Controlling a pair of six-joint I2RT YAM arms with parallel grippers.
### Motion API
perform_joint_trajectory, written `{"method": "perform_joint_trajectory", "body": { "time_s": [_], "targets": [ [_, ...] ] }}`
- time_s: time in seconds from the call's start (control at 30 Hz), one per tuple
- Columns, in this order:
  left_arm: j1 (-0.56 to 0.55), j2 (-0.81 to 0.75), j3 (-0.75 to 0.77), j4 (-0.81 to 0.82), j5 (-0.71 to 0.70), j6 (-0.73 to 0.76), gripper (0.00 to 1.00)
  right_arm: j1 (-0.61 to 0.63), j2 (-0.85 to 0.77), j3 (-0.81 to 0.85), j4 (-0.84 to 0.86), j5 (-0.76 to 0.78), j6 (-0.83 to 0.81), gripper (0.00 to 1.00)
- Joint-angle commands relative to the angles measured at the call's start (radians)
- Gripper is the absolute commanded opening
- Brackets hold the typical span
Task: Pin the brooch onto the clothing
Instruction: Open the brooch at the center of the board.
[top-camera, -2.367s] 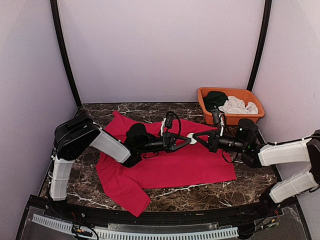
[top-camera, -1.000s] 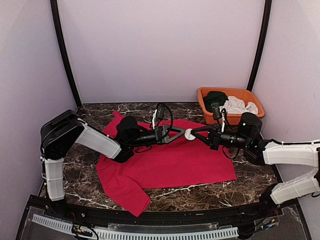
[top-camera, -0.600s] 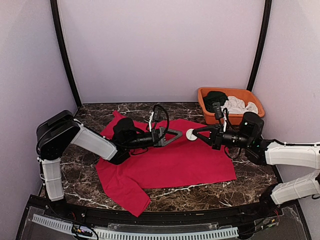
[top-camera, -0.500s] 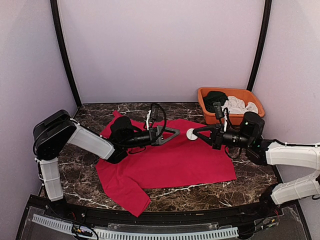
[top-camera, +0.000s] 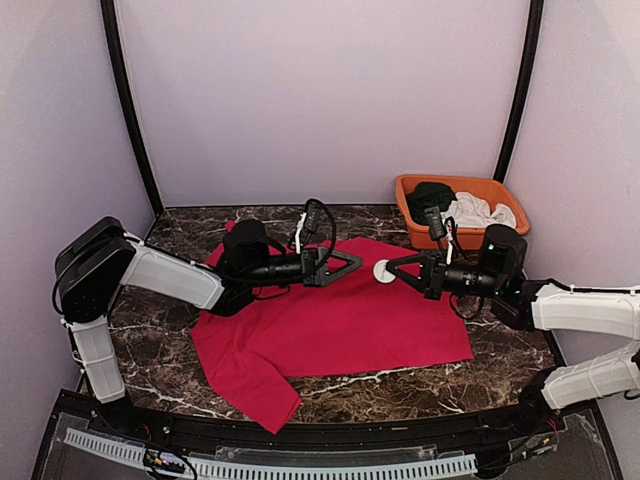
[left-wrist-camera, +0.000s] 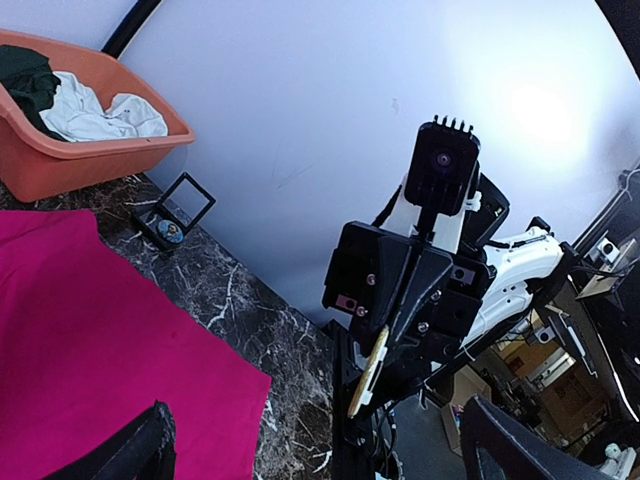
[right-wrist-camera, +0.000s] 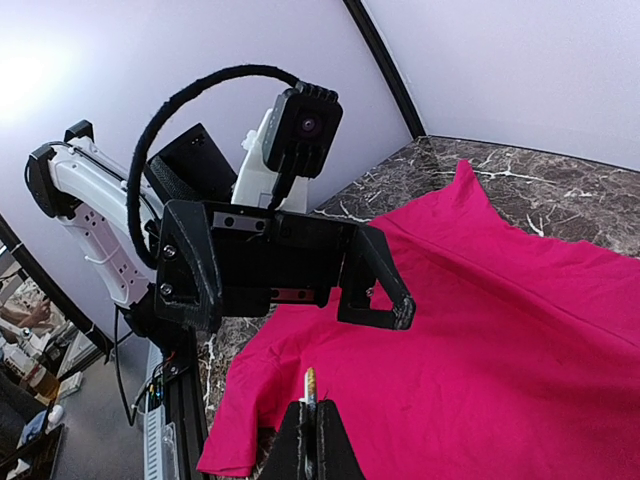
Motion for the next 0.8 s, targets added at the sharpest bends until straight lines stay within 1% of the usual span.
{"method": "perform_joint_trajectory", "body": {
  "time_s": [0.0, 0.07, 0.1, 0.2, 0.23, 0.33, 0.4, 0.47, 0.5, 0.67, 0.77],
  "targets": [
    [-0.031, 0.036, 0.057, -0.048, 0.052, 0.013, 0.99, -0.004, -0.004, 0.007, 0.008, 0.004, 0.004, 0.00],
    [-0.032, 0.072, 0.070, 0.041, 0.071, -0.044, 0.99, -0.004, 0.004, 0.010, 0.004, 0.002, 0.001, 0.00],
    [-0.033, 0.097, 0.083, 0.057, 0.083, -0.076, 0.97, -0.005, 0.007, 0.011, 0.003, 0.000, 0.001, 0.00],
    [-0.037, 0.132, 0.116, 0.073, 0.103, -0.104, 0.91, -0.003, 0.006, 0.010, -0.001, -0.002, -0.003, 0.00],
    [-0.038, 0.140, 0.130, 0.069, 0.110, -0.105, 0.86, -0.003, 0.000, 0.008, -0.003, 0.000, -0.005, 0.00],
    [-0.044, 0.151, 0.155, 0.052, 0.119, -0.106, 0.79, -0.002, -0.010, 0.006, -0.016, 0.010, -0.014, 0.00],
    [-0.046, 0.161, 0.168, 0.048, 0.127, -0.111, 0.71, -0.001, -0.011, 0.010, -0.025, 0.012, -0.021, 0.00],
    [-0.049, 0.171, 0.179, 0.048, 0.130, -0.118, 0.65, 0.001, -0.011, 0.014, -0.033, 0.013, -0.028, 0.00],
    [-0.051, 0.177, 0.181, 0.056, 0.130, -0.126, 0.64, 0.003, -0.010, 0.014, -0.037, 0.015, -0.031, 0.00],
    [-0.052, 0.205, 0.209, 0.082, 0.148, -0.168, 0.42, 0.011, -0.009, 0.014, -0.049, 0.025, -0.041, 0.00],
    [-0.056, 0.207, 0.213, 0.077, 0.155, -0.168, 0.39, 0.012, -0.016, 0.016, -0.055, 0.031, -0.047, 0.00]
  ]
}}
